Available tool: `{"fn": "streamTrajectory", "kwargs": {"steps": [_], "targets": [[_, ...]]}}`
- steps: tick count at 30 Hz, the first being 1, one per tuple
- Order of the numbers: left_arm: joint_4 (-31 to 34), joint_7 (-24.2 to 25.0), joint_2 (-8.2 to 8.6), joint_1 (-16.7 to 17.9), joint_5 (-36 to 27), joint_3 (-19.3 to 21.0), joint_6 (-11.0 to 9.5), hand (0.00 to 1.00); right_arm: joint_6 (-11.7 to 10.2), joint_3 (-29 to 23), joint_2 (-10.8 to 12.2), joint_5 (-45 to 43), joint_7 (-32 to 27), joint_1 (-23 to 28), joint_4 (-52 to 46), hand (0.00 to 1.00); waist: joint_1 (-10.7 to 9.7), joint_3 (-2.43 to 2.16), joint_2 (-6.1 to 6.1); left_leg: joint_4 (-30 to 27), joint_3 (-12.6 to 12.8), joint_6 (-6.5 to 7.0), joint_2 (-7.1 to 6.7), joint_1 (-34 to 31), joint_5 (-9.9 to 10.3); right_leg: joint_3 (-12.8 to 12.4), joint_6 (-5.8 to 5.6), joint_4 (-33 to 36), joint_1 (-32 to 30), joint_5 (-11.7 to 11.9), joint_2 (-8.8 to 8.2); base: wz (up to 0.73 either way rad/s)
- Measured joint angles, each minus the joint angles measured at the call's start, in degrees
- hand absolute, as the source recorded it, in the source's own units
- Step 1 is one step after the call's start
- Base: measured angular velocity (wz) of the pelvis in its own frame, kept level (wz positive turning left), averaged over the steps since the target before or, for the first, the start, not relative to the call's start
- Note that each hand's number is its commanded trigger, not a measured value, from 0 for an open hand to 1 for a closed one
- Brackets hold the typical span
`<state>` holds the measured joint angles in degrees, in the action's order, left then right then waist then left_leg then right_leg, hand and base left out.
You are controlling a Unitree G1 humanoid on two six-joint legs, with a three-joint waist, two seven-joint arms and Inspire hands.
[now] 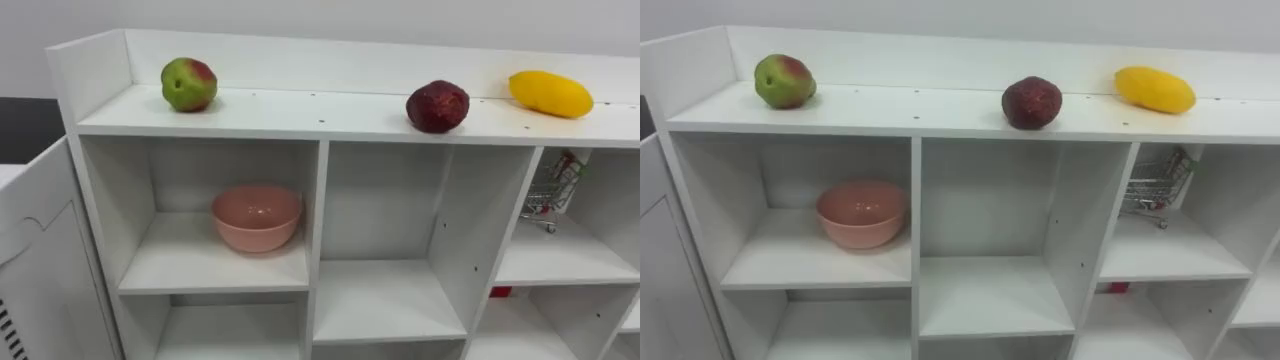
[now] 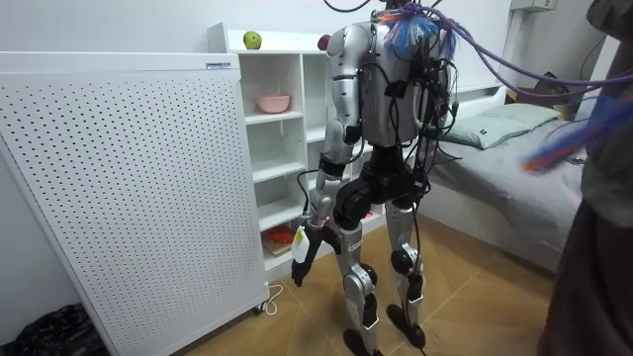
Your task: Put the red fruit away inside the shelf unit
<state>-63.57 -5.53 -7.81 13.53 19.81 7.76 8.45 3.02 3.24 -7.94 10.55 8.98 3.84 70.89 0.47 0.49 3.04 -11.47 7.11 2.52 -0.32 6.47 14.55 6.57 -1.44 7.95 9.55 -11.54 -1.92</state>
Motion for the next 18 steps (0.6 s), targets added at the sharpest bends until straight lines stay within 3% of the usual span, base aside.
{"fn": "streamTrajectory", "kwargs": {"steps": [13,16,18], "targets": [[1.74,0.11,0.14,-0.81,1.18,0.58,1.08,0.0,0.69,-0.13,0.02,5.43,-2.88,-0.3,1.18,0.0,0.23,-0.01,-0.35,-0.14,-0.94,-0.01,-0.1,0.14,0.0,0.01,0.0,-0.15,0.59,0.0,-0.02,0.03],[2.02,-0.54,0.41,-0.59,1.18,1.08,0.44,0.0,0.75,-3.67,-0.02,10.42,-5.28,-0.16,0.97,0.0,-0.04,0.0,-0.86,-0.17,-1.45,0.0,-0.23,0.26,0.0,-0.33,0.0,-0.16,0.9,0.0,-0.02,0.05],[1.99,-0.82,0.53,-0.22,1.22,1.98,0.0,0.0,0.79,-8.79,-0.05,16.46,-7.74,-0.21,0.3,0.0,-0.26,0.28,-1.29,0.05,-1.41,0.0,-0.34,1.06,0.0,-0.36,0.0,-0.22,1.39,0.0,-0.04,0.0]]}}
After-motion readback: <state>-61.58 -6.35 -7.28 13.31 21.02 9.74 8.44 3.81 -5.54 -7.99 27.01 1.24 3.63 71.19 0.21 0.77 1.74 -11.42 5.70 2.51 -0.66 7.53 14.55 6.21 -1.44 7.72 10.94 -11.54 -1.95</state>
